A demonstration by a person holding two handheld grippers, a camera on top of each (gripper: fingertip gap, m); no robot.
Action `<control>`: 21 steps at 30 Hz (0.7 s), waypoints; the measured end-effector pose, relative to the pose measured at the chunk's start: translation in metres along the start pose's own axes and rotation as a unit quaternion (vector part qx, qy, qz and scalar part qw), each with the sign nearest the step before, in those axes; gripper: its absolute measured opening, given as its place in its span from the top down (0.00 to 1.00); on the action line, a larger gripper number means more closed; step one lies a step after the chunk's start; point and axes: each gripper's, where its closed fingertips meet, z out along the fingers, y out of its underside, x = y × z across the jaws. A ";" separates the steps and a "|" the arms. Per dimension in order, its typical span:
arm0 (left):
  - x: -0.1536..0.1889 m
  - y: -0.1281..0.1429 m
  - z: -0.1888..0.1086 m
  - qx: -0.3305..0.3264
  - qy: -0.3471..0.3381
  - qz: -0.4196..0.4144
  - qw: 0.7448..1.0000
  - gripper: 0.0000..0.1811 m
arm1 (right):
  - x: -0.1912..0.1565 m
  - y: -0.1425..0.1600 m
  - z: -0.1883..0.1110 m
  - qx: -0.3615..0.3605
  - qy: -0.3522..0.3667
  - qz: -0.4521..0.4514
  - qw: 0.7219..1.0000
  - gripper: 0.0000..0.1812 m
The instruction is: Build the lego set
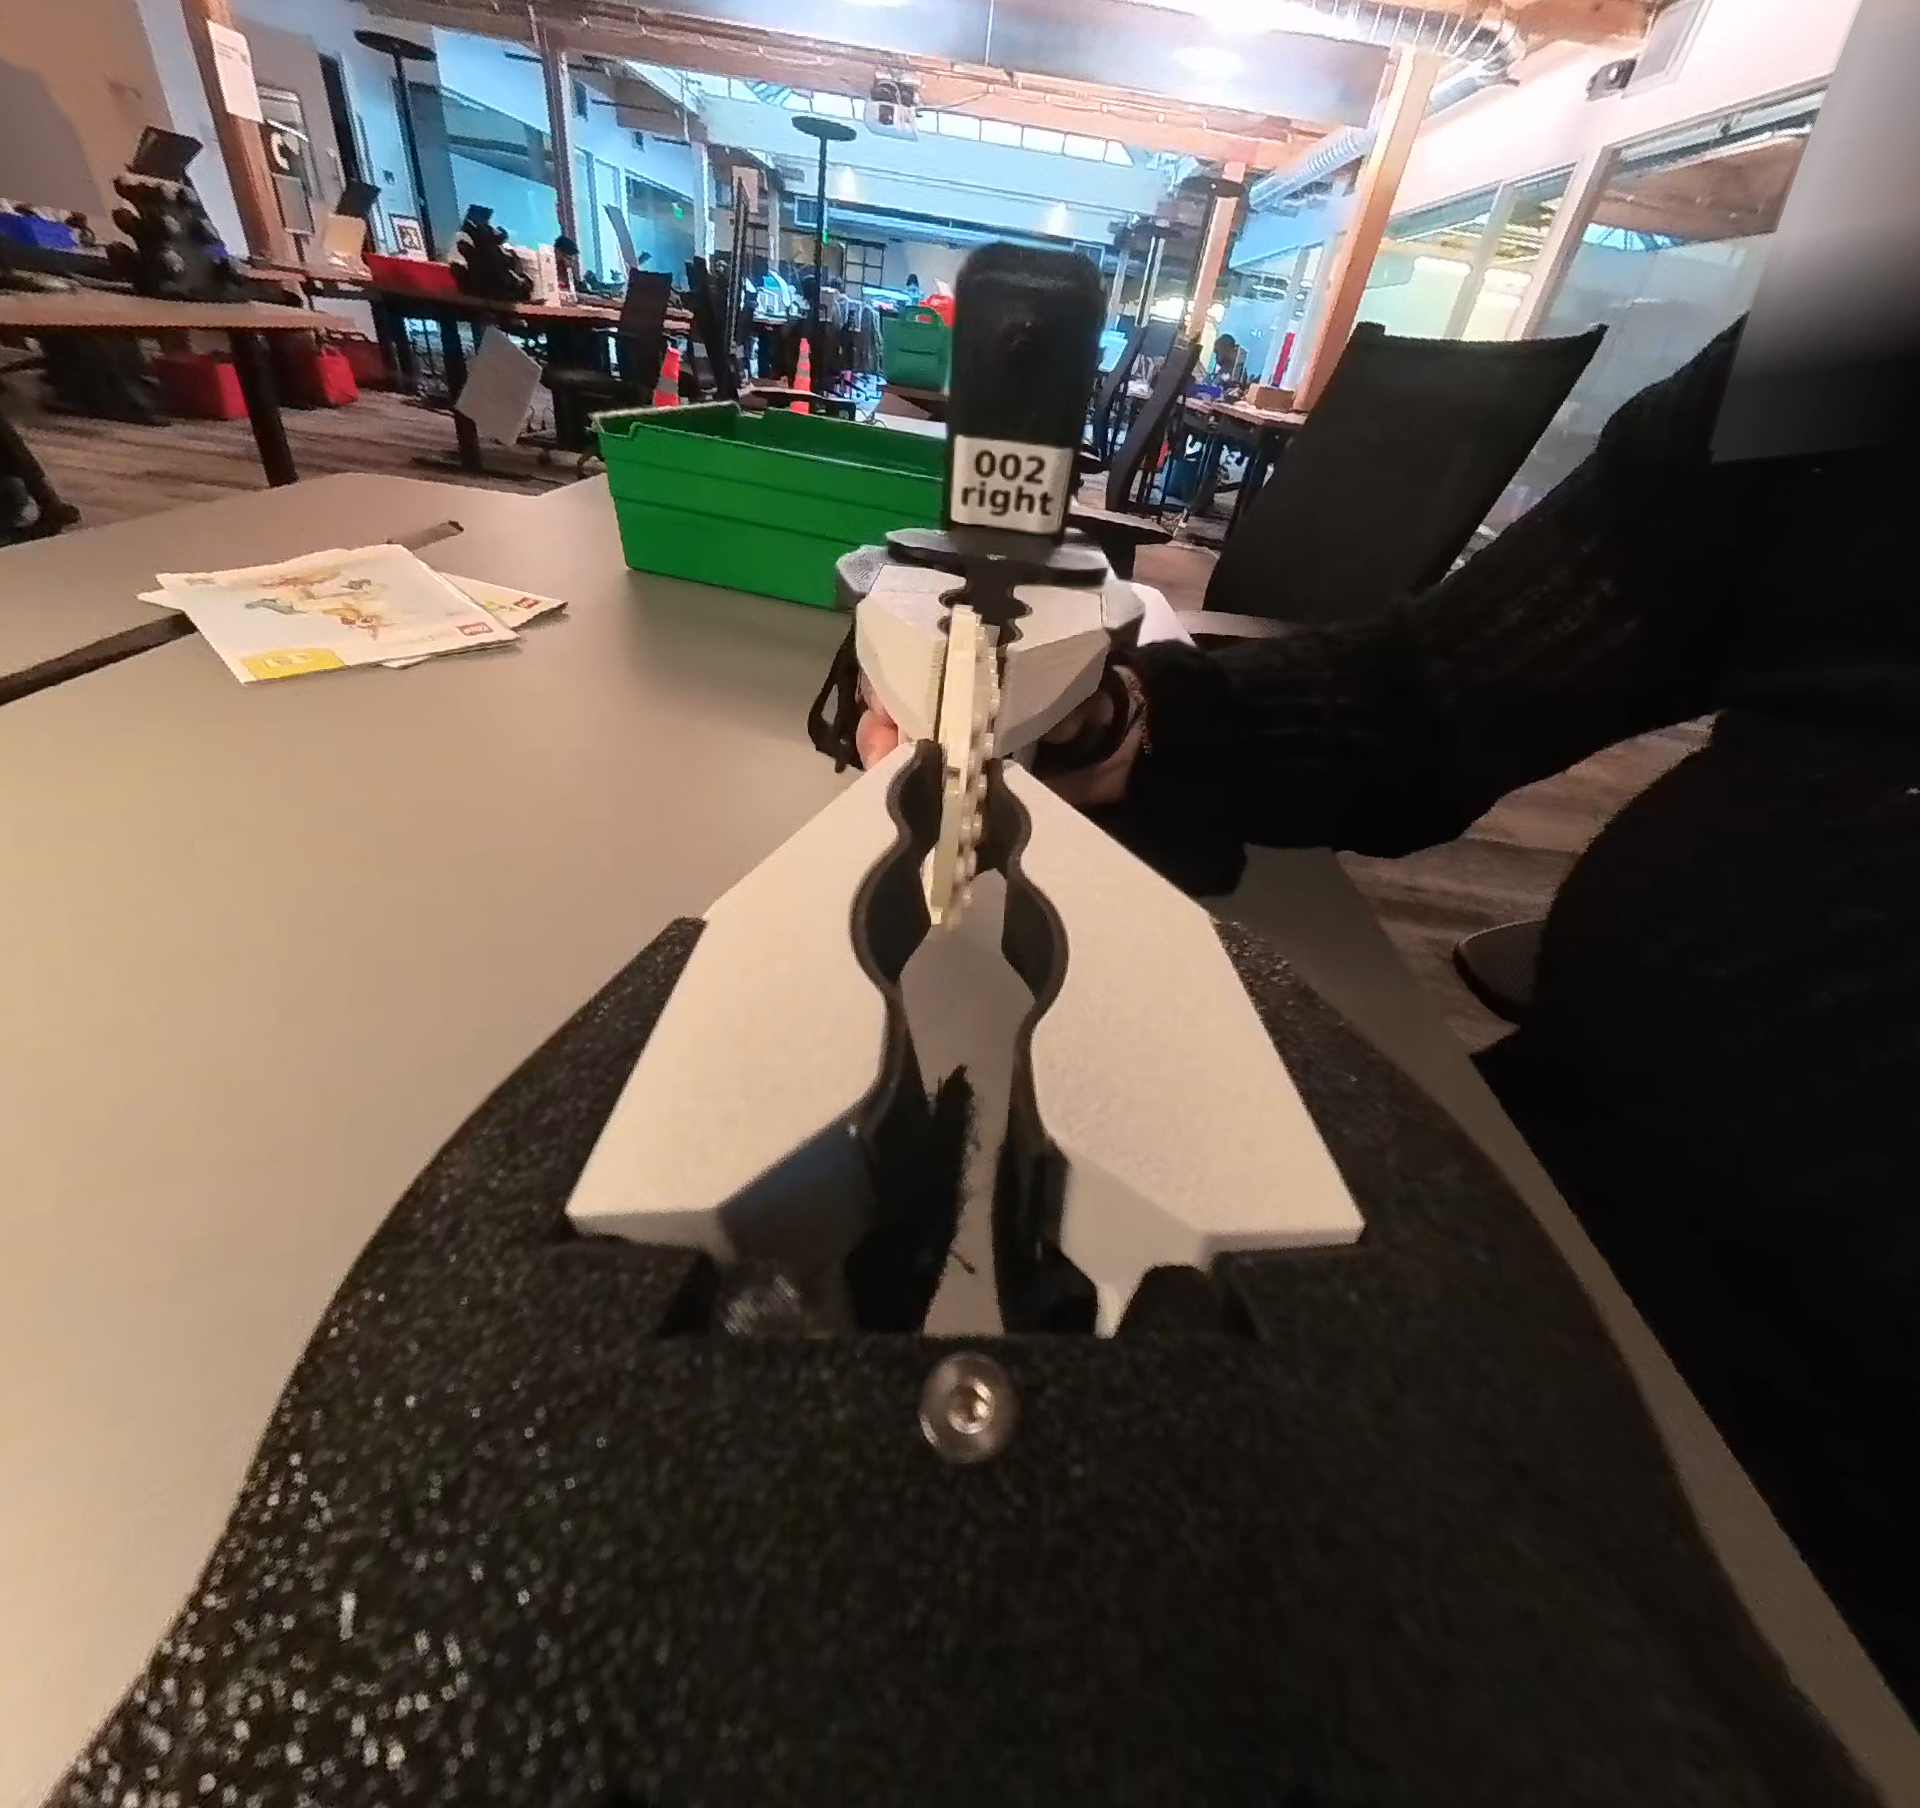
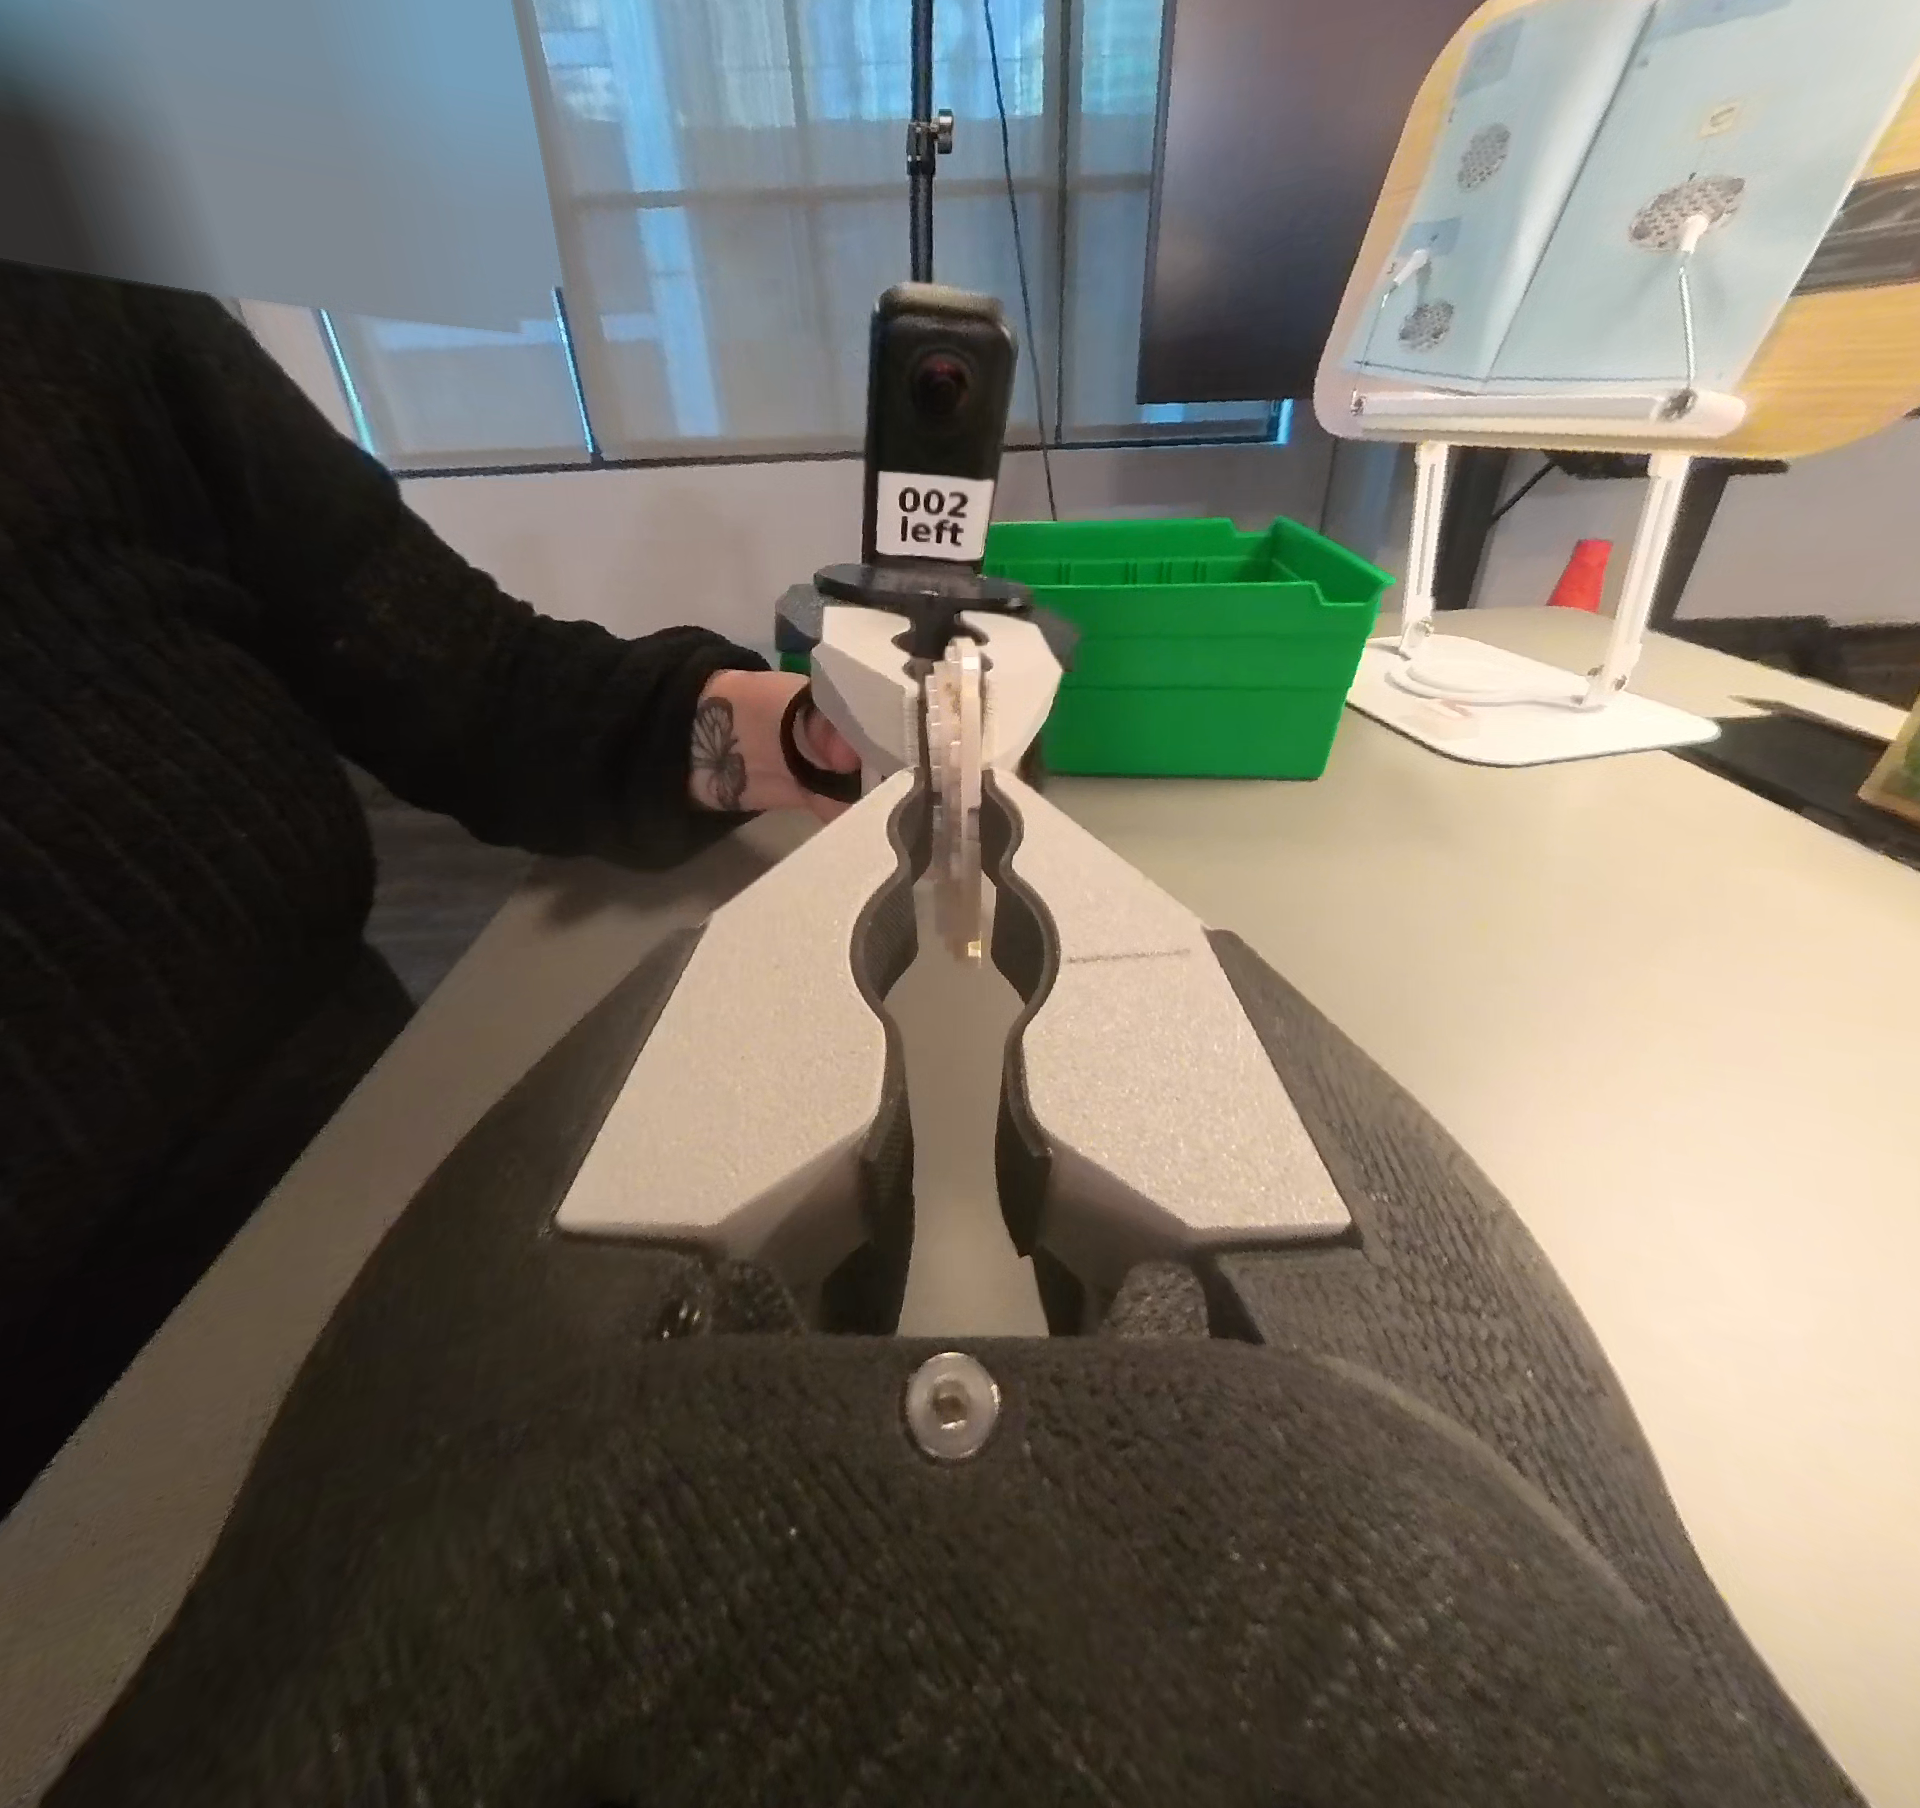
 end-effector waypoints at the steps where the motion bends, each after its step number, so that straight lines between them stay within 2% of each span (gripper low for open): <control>1: -0.001 0.001 0.000 0.001 -0.002 0.007 1.000 0.97 | 0.000 0.000 0.000 -0.002 0.004 -0.009 1.000 0.97; 5: -0.015 0.003 -0.001 0.012 -0.041 -0.006 0.999 0.92 | 0.007 0.001 -0.001 0.000 0.019 -0.007 1.000 0.97; 7: -0.017 0.009 -0.002 -0.009 -0.043 -0.010 0.999 0.90 | 0.007 -0.002 -0.003 0.013 0.016 0.009 1.000 0.97; 11: -0.012 0.011 0.000 -0.013 -0.027 -0.013 0.999 0.96 | 0.008 -0.004 -0.003 0.021 0.013 0.024 0.999 0.97; 17: -0.004 0.009 0.001 -0.023 0.002 -0.032 0.999 0.97 | 0.006 -0.006 -0.004 0.038 -0.002 0.035 0.999 0.96; 21: -0.011 0.010 0.001 -0.011 -0.015 -0.050 0.999 0.96 | 0.009 -0.005 -0.004 0.038 0.009 0.041 0.998 0.97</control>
